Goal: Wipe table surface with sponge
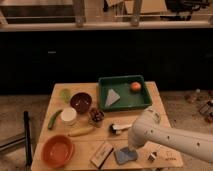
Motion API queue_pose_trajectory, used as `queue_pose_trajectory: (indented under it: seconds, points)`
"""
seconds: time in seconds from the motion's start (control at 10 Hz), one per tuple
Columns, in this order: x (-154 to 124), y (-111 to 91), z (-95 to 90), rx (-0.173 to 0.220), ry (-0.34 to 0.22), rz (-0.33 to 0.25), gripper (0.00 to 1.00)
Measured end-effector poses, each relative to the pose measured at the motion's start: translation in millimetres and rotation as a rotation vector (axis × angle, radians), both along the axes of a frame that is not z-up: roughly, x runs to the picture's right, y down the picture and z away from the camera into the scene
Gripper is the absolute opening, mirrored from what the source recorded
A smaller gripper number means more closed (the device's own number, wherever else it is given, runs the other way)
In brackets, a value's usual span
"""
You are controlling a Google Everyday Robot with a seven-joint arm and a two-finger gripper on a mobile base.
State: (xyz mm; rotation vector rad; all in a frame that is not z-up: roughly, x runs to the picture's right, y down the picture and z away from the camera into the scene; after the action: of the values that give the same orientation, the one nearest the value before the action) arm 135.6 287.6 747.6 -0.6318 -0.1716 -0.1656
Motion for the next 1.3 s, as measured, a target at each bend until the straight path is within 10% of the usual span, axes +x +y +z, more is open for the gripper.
queue_pose_trajectory:
  seconds: [0.2,1.3]
  points:
    - [-3,-1,-7.8,0.011,-0.007,-0.006,0.8]
    - [-31,27,-8.8,0.025,-0.032,-0.033,0.8]
